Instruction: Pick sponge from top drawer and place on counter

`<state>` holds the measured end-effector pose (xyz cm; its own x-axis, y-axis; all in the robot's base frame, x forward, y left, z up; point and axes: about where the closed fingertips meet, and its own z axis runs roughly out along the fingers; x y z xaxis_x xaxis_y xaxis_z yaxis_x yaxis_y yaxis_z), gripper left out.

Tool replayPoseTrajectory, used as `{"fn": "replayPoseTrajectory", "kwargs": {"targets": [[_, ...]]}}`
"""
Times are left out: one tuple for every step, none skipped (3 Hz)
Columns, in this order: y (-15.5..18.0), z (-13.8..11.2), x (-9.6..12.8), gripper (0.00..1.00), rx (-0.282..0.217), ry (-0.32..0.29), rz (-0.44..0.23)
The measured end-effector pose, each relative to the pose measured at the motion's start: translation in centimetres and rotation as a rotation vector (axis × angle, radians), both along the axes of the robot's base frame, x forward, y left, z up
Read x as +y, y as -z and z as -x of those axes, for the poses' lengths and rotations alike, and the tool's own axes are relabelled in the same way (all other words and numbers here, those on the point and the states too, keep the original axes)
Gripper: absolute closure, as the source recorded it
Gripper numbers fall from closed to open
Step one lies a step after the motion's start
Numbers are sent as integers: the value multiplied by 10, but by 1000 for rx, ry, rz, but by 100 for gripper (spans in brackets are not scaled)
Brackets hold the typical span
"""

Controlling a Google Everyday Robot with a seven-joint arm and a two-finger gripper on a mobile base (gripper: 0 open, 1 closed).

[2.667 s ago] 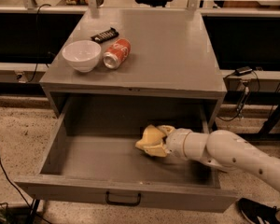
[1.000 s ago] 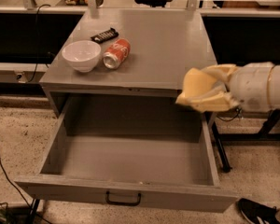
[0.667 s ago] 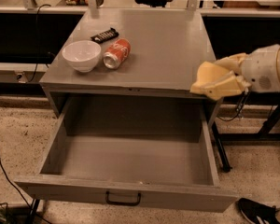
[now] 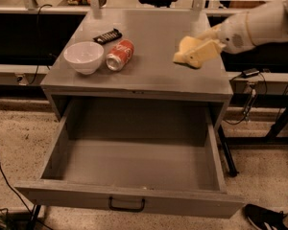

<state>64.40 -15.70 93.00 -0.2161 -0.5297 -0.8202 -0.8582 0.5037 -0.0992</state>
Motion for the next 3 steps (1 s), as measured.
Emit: {"fn": "replayPoseTrajectory", "kwargs": {"targets": [[-22, -35, 44, 14, -84, -44, -23], [-9, -67, 83, 0, -131, -41, -14], [-9, -67, 83, 0, -130, -41, -14]]}}
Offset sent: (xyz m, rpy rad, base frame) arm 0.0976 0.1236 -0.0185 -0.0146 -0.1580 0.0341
